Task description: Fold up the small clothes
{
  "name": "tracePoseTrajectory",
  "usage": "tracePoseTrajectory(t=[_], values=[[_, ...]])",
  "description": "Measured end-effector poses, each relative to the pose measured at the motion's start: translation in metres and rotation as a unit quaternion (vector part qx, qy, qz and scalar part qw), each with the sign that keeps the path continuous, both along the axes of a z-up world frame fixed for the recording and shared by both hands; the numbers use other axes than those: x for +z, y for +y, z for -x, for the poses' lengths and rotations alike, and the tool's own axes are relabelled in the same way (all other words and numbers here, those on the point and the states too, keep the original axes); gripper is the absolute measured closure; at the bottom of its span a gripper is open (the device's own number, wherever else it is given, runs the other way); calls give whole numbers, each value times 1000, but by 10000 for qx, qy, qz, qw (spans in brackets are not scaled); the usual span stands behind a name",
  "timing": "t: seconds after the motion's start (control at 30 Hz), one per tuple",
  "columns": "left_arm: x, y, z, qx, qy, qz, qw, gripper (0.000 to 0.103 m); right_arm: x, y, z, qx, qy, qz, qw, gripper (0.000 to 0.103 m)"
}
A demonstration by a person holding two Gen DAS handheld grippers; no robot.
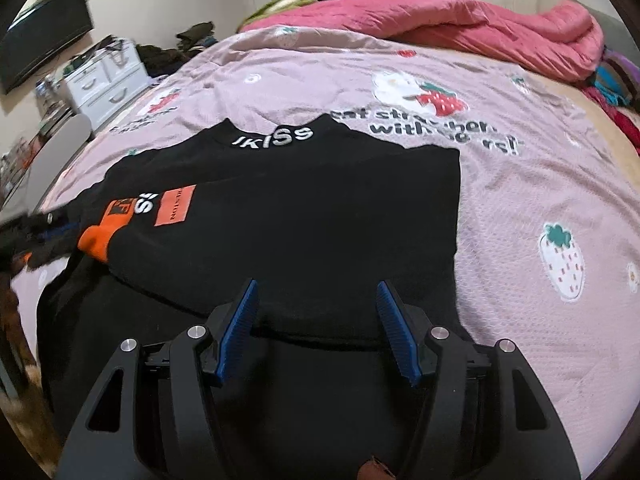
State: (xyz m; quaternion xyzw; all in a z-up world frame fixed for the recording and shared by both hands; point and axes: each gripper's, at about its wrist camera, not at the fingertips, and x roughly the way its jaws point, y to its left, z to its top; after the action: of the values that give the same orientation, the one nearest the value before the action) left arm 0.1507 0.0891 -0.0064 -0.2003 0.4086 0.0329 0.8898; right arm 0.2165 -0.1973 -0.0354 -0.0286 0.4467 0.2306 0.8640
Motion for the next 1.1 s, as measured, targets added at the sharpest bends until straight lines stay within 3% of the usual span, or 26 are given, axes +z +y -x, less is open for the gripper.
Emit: tracePoseTrajectory(t=[0.2,0.43,0.53,0.67,0.77,1.1], values=[[-39,3,-10,86,636,-4,9979,65,-18,4,-13,-392,350,140,9985,35],[-25,6,0,96,436,110,9989,60,-9,3,-9,-485,305,-185,9982,31],[-12,7,5,141,275,67,9995,50,4,1,-4,-519,136,-333,9980,25],[4,9,12,280,61,-146,9995,25,24,-1,4,-538,-214,-491,9971,16],[8,12,19,391,53,-289,9988,12,37,-1,10,-514,-461,-664,9954,10],[18,31,44,632,-19,-515,9967,9,61,19,30,-330,-1049,-817,9906,7]])
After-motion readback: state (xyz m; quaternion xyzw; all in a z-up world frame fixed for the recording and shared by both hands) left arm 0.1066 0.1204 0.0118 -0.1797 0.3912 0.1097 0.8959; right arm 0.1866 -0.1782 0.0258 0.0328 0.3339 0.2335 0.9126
